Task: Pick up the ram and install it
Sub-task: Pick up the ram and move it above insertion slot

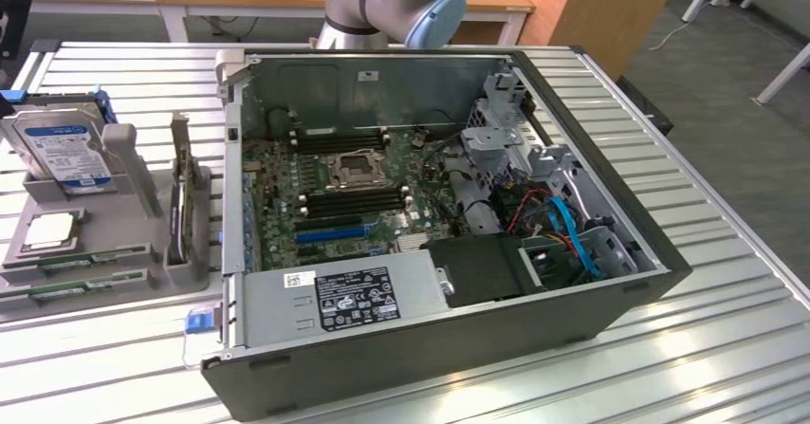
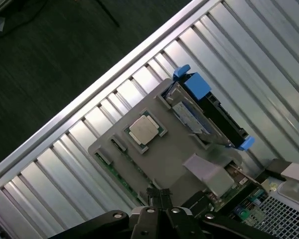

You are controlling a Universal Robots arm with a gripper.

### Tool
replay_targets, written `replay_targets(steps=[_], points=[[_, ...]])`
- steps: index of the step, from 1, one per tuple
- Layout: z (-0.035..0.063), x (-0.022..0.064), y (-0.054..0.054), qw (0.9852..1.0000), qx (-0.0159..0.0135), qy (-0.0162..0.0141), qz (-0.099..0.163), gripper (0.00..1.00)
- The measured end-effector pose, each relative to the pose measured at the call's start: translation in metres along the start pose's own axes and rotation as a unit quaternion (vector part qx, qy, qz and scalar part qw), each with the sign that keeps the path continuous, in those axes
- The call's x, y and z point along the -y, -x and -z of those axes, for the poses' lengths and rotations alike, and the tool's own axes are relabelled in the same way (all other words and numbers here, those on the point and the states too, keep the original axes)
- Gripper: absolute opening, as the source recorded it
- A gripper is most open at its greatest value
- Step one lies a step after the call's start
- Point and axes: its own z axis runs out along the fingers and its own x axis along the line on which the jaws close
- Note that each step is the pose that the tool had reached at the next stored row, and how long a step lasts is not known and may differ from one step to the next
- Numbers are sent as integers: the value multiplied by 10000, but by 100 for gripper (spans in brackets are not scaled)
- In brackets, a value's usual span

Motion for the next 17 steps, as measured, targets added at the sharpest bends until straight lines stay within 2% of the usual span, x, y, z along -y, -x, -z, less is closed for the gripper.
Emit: replay_targets(steps=[4,9,13,17], points=[[0,-1,-1,9994,-15,7,332,10],[0,-1,-1,9973,-33,16,733,10],[0,-2,-2,9945,-46,22,1050,10],[-1,-3,-2,9906,-60,29,1366,10]])
